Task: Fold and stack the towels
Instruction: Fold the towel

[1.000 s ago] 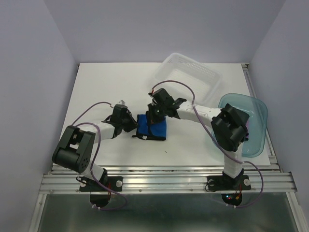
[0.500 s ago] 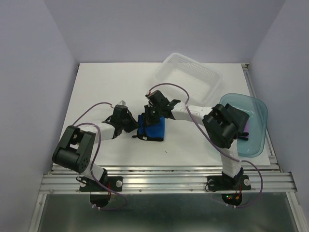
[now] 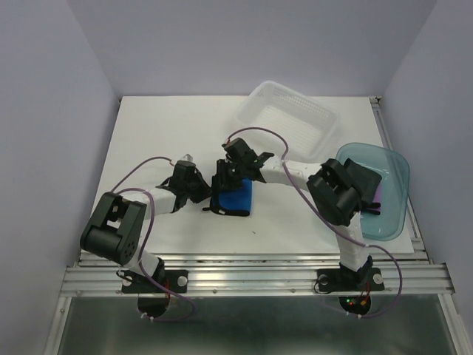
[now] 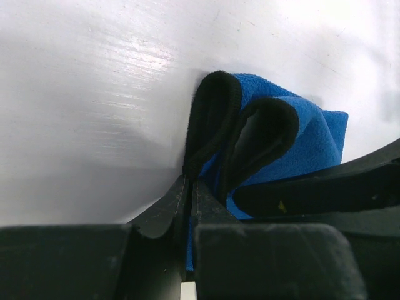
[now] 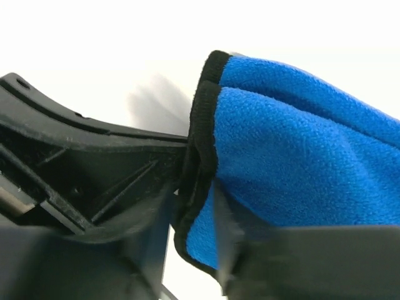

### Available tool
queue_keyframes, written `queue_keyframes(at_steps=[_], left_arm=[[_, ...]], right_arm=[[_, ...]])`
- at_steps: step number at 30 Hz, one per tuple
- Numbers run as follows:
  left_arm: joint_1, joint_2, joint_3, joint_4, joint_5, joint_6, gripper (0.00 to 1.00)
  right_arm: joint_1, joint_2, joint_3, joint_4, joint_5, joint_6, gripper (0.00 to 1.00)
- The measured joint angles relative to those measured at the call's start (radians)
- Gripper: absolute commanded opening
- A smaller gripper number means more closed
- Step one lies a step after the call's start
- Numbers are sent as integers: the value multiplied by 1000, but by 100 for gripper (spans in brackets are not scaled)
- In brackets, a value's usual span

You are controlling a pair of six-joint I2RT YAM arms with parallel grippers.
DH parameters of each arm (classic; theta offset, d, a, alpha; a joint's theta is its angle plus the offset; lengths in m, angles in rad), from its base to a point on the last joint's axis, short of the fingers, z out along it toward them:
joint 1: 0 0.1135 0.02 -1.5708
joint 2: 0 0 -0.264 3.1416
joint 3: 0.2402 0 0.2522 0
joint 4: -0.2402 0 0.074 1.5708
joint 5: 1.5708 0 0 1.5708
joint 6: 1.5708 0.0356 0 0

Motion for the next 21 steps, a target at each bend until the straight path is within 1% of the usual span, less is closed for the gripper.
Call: queue_keyframes(at_steps=[1,2,3,5,7,8,10,11,14,15,16,18,21], left_arm=[[0,0,0,0,0,0,10],[0,0,0,0,0,0,13],[0,-1,0,-2,0,0,18],[0,-9,0,-8,-1,0,23],[0,-23,-2,-19,-4,3,31],[0,-36,-2,-28,-6,4,37],[0,-60,-2,-40,-13,9,43],[0,-74,-2,-48,-17,12,51],[0,-117,-2,-57,-19,24,66],[0,-130,-3,-58,-20,30,75],[-1,-146,-4,-60,-21,43,80],[-2,-164,-4,-61,-18,63,84],[-4,-178,-4,-63,-15,93,99]], right_arm=[[0,0,3,-2,0,-5,48],[0,0,6,-3,1,-13,51],[0,0,8,-2,0,-19,54],[1,-3,8,-3,0,-45,60],[1,-18,8,-6,5,-75,65],[1,-29,8,-8,8,-84,66],[0,-68,3,-11,22,-103,69],[0,-101,-8,-5,35,-116,72],[1,-211,-52,-3,55,-135,79],[1,-248,-69,0,69,-140,81],[1,-275,-82,1,80,-145,83],[0,-336,-112,1,105,-153,88],[-3,-394,-166,4,144,-161,91]])
